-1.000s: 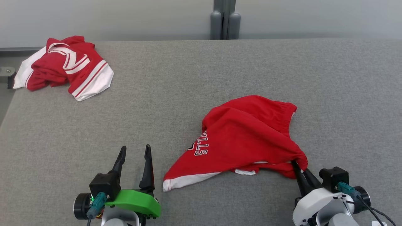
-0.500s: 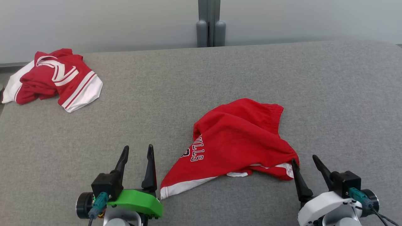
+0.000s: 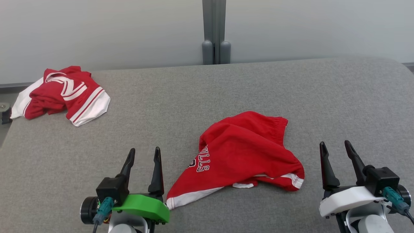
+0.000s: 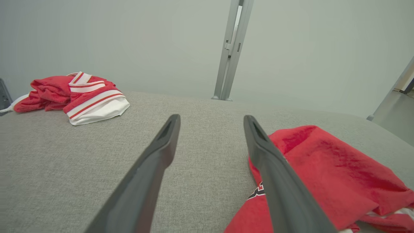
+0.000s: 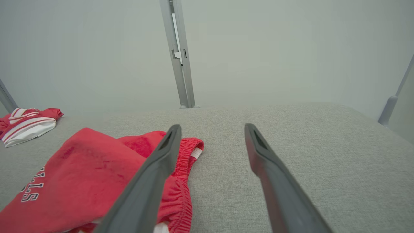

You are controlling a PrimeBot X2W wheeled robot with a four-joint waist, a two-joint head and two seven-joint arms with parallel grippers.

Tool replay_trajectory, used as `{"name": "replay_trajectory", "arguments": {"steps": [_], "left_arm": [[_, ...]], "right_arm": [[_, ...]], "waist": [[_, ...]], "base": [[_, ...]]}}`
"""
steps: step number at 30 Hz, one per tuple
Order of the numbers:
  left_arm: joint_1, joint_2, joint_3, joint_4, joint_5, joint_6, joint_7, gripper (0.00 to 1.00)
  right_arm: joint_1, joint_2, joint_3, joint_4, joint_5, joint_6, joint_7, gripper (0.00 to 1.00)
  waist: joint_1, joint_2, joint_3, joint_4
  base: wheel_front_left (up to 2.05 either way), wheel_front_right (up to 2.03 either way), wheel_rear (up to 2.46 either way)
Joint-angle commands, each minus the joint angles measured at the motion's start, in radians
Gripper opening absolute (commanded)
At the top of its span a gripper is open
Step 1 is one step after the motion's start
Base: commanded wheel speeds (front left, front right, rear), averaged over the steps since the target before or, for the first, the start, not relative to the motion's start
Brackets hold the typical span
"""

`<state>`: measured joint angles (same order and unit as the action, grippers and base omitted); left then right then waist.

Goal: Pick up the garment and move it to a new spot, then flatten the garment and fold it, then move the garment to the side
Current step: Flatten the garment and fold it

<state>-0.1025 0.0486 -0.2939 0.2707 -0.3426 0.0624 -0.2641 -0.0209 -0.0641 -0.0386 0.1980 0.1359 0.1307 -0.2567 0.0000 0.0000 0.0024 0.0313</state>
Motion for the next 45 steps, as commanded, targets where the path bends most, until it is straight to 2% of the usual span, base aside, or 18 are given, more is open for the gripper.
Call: {"name": "replay_trajectory", "arguments": {"steps": [1,10,17,20,26,33,38,39,41,43,44,45], "left_arm": [[0.014,0.003,0.006,0.005,-0.006,0.011,-0.001,1.0],[0.029,0.003,0.037,0.008,0.015,0.023,-0.001,1.0],[0.036,0.003,0.046,0.01,0.02,0.019,-0.001,1.0],[0.051,0.003,0.023,0.056,0.015,0.009,0.0,1.0],[0.04,0.003,-0.04,0.198,-0.029,-0.018,0.1,1.0],[0.027,0.003,-0.075,0.263,-0.067,-0.043,0.194,1.0],[0.016,0.003,-0.088,0.284,-0.089,-0.053,0.214,1.0],[0.013,0.003,-0.088,0.285,-0.093,-0.052,0.209,0.97],[0.009,0.003,-0.09,0.288,-0.098,-0.05,0.199,0.47],[0.001,0.003,-0.092,0.289,-0.103,-0.047,0.184,0.18],[-0.002,0.003,-0.094,0.289,-0.105,-0.046,0.18,0.0],[-0.004,0.003,-0.096,0.291,-0.107,-0.046,0.175,0.0]], "right_arm": [[-0.004,0.005,-0.004,-0.004,-0.008,0.0,-0.004,1.0],[-0.027,0.013,0.02,0.01,-0.001,0.0,-0.009,1.0],[-0.024,0.013,0.027,0.015,0.006,0.0,-0.009,1.0],[-0.014,0.013,0.024,0.022,0.004,0.0,-0.009,1.0],[0.005,0.013,0.008,0.042,-0.012,0.0,-0.009,1.0],[0.015,0.013,0.008,0.063,-0.018,0.0,-0.009,1.0],[0.016,0.013,0.017,0.076,-0.014,0.0,-0.009,1.0],[0.017,0.013,0.02,0.081,-0.013,0.0,-0.009,1.0],[0.019,0.014,0.034,0.095,-0.01,0.0,-0.008,1.0],[0.021,0.013,0.054,0.115,-0.001,0.0,0.0,1.0],[0.024,0.013,0.067,0.127,0.004,0.0,0.008,1.0],[0.026,0.013,0.08,0.139,0.004,0.0,0.013,1.0]], "waist": [[0.0,0.0,-0.005,0.006],[0.0,0.0,-0.013,0.015],[0.0,0.0,-0.015,0.017],[0.0,0.0,-0.013,0.015],[0.0,0.0,-0.001,0.009],[0.0,0.0,0.026,-0.01],[0.0,0.0,0.043,-0.027],[0.0,0.0,0.045,-0.029],[0.0,0.0,0.049,-0.031],[0.0,0.0,0.053,-0.029],[0.0,0.0,0.055,-0.027],[0.0,0.0,0.057,-0.024]], "base": [[0.0,0.0,0.0],[0.0,0.0,0.0],[0.0,0.0,0.0],[0.0,0.0,0.0],[0.0,0.0,0.0],[0.0,0.0,0.0],[0.0,0.0,0.0],[0.0,0.0,0.0],[0.0,0.0,0.0],[0.0,0.0,0.0],[0.0,0.0,0.0],[0.0,0.0,0.0]]}}
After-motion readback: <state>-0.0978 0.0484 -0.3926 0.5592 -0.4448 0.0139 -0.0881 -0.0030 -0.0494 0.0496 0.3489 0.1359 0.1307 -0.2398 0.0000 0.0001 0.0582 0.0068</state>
